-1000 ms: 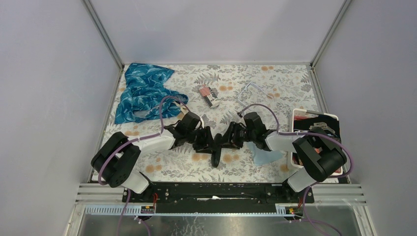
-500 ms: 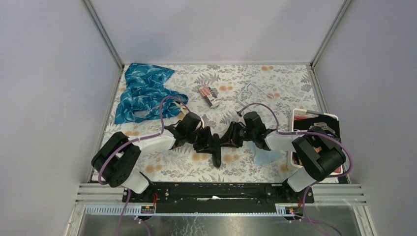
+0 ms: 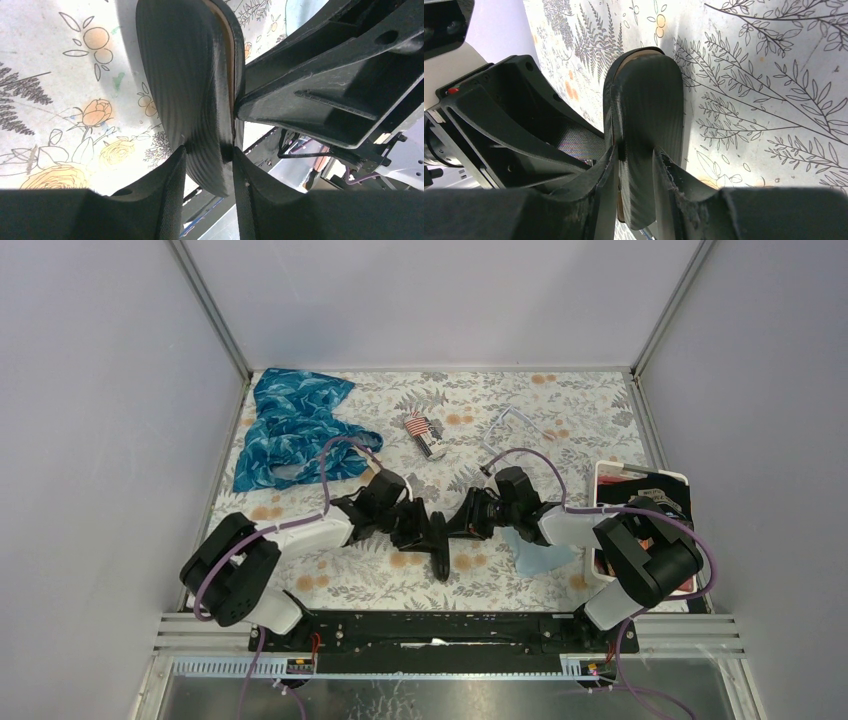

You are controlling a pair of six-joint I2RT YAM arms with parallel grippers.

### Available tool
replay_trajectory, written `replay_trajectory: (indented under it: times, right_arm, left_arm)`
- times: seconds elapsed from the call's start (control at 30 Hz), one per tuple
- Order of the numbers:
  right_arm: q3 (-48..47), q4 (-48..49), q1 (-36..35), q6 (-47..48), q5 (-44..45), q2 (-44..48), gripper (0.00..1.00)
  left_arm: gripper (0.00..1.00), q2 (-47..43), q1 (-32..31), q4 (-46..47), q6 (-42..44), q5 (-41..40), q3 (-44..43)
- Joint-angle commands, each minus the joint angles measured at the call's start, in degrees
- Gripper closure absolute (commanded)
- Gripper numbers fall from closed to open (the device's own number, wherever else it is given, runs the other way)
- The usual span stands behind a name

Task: Organize the sunglasses
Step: Open the sunglasses case at the center of the board.

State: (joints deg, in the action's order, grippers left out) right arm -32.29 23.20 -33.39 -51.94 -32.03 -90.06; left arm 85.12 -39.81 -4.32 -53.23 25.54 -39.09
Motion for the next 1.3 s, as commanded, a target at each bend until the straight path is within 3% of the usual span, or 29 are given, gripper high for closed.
replay_trajectory:
  times: [0.0, 0.8, 0.97, 1.27]
  right_arm:
    - [0.87, -6.79, -0.19, 4.56, 6.97, -2.61, 0.66]
    - [2.87, -10.76, 1.23, 7.89, 9.96, -1.94, 0.69]
    - [1.24, -14.24, 1.25, 9.58, 12.21, -0.86, 0.69]
    - [-0.03, -16.61, 1.3, 10.74, 12.89, -0.03, 0.68]
  left_arm:
    - [0.59, -1.57, -0.19, 1.08, -0.77, -4.03, 2.58]
    - [0.6, -1.66, -0.08, -5.57, -1.59, -10.88, 3.96]
    - [0.61, -1.28, -0.61, -10.99, -0.88, -15.47, 1.72]
    - [0.61, 5.46, -8.07, -22.04, -1.83, -27.53, -8.48]
